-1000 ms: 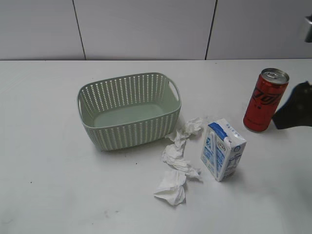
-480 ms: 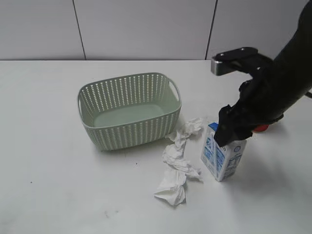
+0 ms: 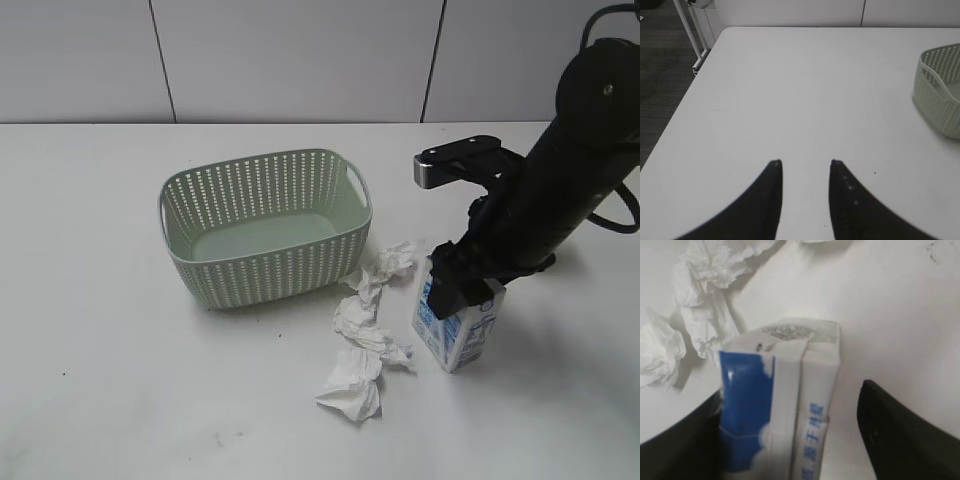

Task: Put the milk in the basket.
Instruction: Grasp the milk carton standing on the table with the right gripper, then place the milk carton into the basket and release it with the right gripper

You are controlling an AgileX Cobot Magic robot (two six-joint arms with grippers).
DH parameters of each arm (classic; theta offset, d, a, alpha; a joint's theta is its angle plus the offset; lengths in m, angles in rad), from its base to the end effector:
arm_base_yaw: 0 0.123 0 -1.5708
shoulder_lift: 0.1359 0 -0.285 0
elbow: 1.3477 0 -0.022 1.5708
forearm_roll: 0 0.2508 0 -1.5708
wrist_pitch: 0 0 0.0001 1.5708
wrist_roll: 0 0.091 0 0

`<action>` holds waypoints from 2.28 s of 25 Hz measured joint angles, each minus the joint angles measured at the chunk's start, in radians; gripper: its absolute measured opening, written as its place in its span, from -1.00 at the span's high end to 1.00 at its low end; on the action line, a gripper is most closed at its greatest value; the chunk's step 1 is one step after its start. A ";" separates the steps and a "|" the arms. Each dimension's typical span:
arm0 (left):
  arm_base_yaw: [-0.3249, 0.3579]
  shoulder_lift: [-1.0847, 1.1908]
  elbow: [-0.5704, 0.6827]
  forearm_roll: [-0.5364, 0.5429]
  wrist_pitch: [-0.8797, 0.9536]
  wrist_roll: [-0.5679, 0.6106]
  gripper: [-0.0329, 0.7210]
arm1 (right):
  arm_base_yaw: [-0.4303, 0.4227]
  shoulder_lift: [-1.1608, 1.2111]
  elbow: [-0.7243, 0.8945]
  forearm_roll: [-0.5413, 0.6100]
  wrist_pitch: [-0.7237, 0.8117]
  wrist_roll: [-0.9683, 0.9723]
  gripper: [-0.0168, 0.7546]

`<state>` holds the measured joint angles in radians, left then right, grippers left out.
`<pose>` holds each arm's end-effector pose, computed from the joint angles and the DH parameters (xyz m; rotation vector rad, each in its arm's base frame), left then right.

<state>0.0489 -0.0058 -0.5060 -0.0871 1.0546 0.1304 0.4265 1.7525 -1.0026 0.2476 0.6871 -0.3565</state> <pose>-0.0060 -0.0072 0.2797 0.0867 2.0215 0.0096 0.2866 0.1458 0.1694 -0.8737 2.7821 0.2714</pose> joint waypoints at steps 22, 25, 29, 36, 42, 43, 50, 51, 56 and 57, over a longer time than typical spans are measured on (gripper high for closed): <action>0.000 0.000 0.000 0.000 0.000 0.000 0.27 | 0.001 -0.107 -0.156 0.004 0.252 0.000 0.11; 0.000 0.000 0.000 0.000 0.000 0.000 0.27 | 0.002 -0.129 -0.289 0.008 0.339 0.000 0.11; 0.000 0.000 0.000 0.000 0.000 0.000 0.27 | 0.034 -0.124 -0.485 0.000 0.361 0.000 0.12; 0.000 0.000 0.000 0.000 0.000 0.000 0.28 | 0.195 0.015 -0.753 -0.033 0.363 0.000 0.12; 0.000 0.000 0.000 0.000 0.000 0.000 0.28 | 0.277 0.236 -0.860 -0.052 0.283 0.000 0.12; 0.000 0.000 0.000 0.000 0.000 0.000 0.28 | 0.281 0.263 -0.862 -0.052 0.263 0.000 0.12; 0.000 0.000 0.000 0.000 0.000 0.000 0.28 | 0.282 0.433 -0.865 -0.085 0.174 0.000 0.12; 0.000 0.000 0.000 0.000 0.000 0.000 0.28 | 0.282 0.450 -0.865 -0.091 0.160 0.000 0.12; 0.000 0.000 0.000 0.000 0.000 0.000 0.28 | 0.282 0.508 -0.865 -0.109 0.145 0.000 0.12; 0.000 0.000 0.000 0.000 0.000 0.000 0.28 | 0.282 0.514 -0.865 -0.109 0.145 0.000 0.12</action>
<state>0.0489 -0.0058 -0.5060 -0.0871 1.0546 0.1304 0.7082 2.2662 -1.8676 0.1388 0.8317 -0.3565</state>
